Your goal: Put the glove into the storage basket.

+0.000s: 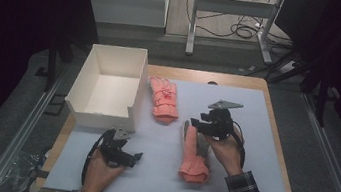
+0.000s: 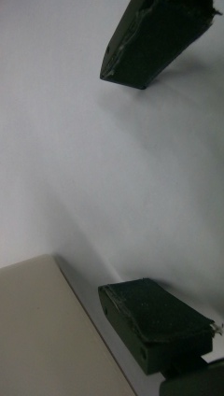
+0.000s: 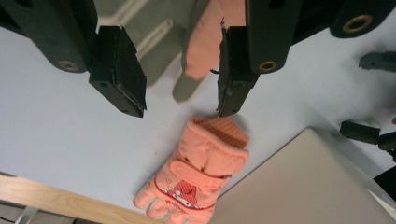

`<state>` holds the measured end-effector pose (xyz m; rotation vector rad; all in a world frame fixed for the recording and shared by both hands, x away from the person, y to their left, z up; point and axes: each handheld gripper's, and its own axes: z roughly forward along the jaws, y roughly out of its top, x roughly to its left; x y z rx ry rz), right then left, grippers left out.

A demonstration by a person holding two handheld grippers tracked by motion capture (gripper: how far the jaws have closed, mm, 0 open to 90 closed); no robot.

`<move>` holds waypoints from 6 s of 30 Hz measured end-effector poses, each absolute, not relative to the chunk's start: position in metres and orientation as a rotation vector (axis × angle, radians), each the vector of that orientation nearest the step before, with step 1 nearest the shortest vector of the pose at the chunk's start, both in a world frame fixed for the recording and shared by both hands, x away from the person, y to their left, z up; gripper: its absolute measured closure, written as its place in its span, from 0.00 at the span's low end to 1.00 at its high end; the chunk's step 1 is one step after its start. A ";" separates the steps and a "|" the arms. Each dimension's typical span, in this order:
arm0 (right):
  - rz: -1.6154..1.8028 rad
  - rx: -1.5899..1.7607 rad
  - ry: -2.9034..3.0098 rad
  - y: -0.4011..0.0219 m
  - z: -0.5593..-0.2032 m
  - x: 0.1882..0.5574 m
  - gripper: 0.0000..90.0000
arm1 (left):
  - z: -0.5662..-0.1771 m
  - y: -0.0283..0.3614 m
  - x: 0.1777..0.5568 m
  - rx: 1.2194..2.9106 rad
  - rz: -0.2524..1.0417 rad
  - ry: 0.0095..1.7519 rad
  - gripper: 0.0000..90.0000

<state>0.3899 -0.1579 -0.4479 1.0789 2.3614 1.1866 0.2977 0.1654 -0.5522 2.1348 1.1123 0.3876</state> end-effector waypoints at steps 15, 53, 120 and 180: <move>1.153 1.034 2.424 -0.111 -0.451 0.438 0.55 | -0.552 0.165 0.298 2.133 0.388 1.111 0.02; 0.938 1.073 2.477 -0.014 -0.499 0.526 0.35 | -0.552 0.166 0.298 2.133 0.387 1.112 0.02; 1.101 1.077 2.464 -0.114 -0.398 0.393 0.92 | -0.552 0.165 0.298 2.132 0.390 1.113 0.02; 1.089 1.212 2.311 -0.194 -0.441 0.321 0.63 | -0.552 0.165 0.298 2.130 0.388 1.116 0.02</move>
